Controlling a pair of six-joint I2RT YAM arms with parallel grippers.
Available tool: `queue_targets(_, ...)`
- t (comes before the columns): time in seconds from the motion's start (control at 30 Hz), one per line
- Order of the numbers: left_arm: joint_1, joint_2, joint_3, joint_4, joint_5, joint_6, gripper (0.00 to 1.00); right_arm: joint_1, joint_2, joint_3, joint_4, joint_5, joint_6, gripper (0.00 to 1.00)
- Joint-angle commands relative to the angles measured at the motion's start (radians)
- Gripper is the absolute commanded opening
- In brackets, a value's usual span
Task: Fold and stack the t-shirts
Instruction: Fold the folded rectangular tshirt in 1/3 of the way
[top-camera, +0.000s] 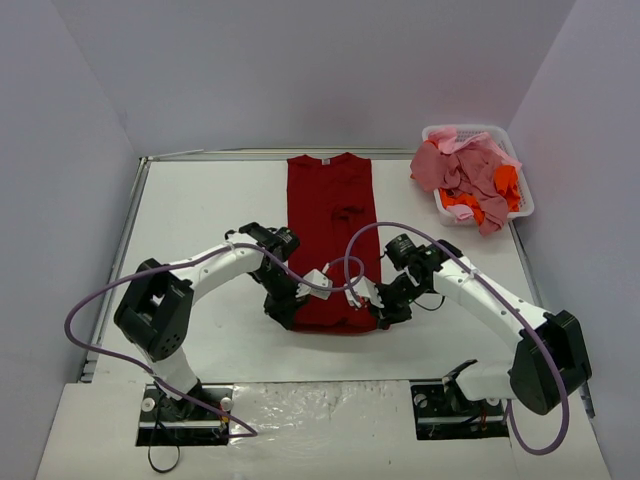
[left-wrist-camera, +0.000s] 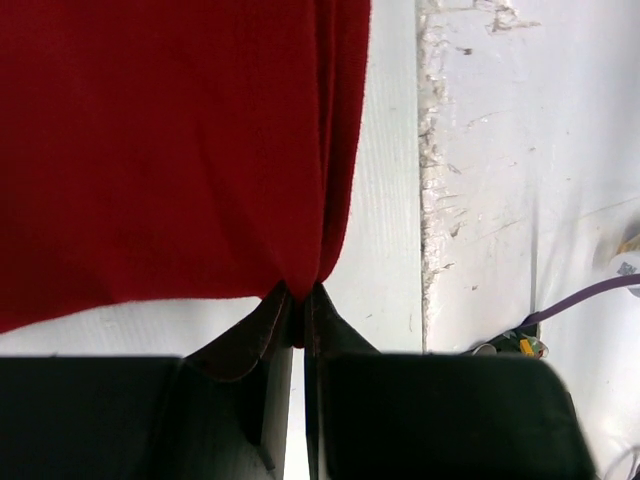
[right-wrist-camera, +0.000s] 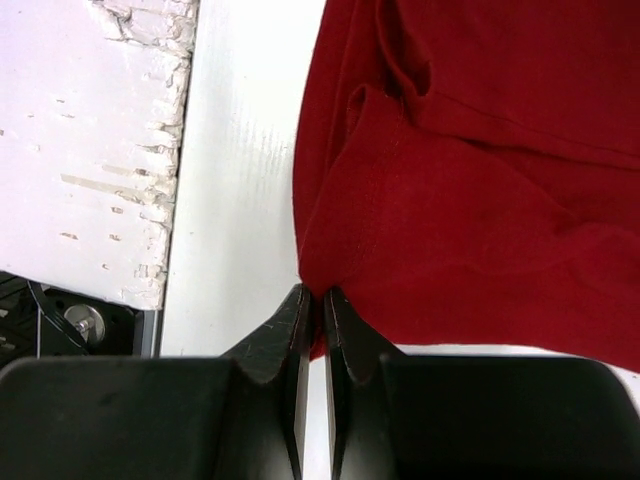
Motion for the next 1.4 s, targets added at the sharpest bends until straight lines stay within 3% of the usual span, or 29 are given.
queue_targets(0.0,0.035,-0.048,0.045,0.008,0.003,-0.015,0.02,-0.010,0.016,0.047,-0.065,-0.009,-0.012,0.00)
queue_targets(1.37,0.083,-0.091,0.225,0.157,-0.289,-0.186,0.02,-0.100,0.183,0.364,0.010,0.098,0.038,0.00)
